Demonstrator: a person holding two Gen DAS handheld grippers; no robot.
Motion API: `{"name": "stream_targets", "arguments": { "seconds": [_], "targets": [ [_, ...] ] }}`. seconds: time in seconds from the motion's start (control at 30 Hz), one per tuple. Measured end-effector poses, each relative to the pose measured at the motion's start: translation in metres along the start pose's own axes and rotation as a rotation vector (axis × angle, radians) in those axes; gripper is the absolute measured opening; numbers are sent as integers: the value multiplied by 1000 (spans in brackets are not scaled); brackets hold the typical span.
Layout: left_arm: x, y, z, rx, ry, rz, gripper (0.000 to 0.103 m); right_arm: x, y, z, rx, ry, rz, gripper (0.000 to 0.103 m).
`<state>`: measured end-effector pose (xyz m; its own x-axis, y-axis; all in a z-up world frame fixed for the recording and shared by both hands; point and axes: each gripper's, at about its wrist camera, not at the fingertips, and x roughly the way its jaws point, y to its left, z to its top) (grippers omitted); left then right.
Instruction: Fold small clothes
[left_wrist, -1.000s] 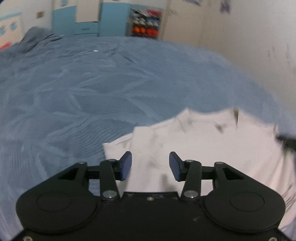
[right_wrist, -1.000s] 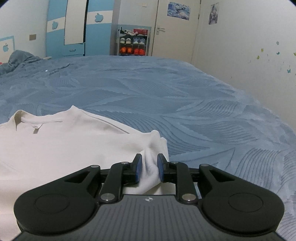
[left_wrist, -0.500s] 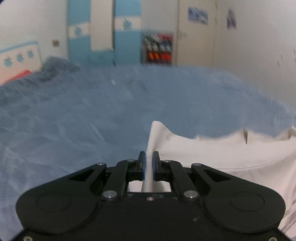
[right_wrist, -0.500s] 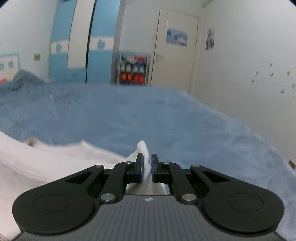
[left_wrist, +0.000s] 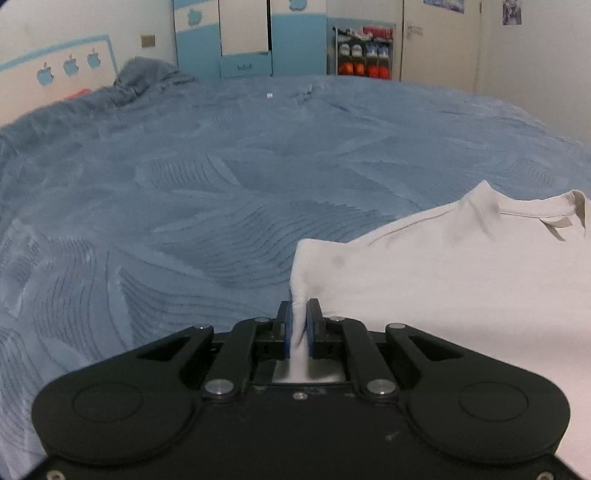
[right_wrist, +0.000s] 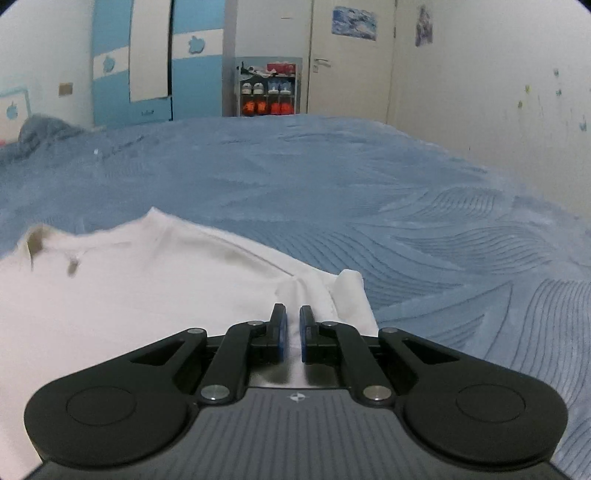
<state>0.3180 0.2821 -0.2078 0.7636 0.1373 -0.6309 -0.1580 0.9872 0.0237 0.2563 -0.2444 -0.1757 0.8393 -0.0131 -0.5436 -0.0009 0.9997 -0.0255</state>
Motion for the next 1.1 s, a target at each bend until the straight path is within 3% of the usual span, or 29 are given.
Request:
{"name": "stream_targets", "arguments": {
  "seconds": [0.07,0.13,0.17,0.23,0.33,0.4,0.5,0.6,0.67,0.7,0.8,1.0,1.1],
  "targets": [
    [-10,-3,9,25,-10,24,13,-13,-5,12,39,-2,0,7],
    [-30,-2,19,21,-37,7,20,-40,-4,24,46,-73,5,11],
    [-34,-6,26,20,-56,-15,23,-53,-2,29,30,-106,14,11],
    [-67,-7,42,21,-88,-78,42,-85,9,40,-18,-164,52,14],
    [-105,-19,50,20,-92,-192,49,-107,30,39,-63,-158,122,29],
    [-110,-35,49,51,-73,-240,50,-102,47,29,-86,-118,161,30],
    [-94,-55,36,96,-57,-178,50,-79,70,10,-104,-64,177,30],
    [-61,-62,21,105,-31,-198,51,-53,84,-8,-115,-34,159,30],
    [-29,-64,2,132,7,-158,54,-32,85,-24,-103,24,158,30],
    [-27,-62,-5,116,-25,-173,55,-28,83,-31,-86,16,166,29],
    [-28,-64,-7,126,-49,-170,55,-32,85,-31,-103,7,154,29],
    [-45,-70,2,145,-24,-163,54,-47,86,-11,-102,48,134,29],
    [-72,-64,12,141,-74,-186,54,-66,82,2,-93,6,123,30]
  ]
}}
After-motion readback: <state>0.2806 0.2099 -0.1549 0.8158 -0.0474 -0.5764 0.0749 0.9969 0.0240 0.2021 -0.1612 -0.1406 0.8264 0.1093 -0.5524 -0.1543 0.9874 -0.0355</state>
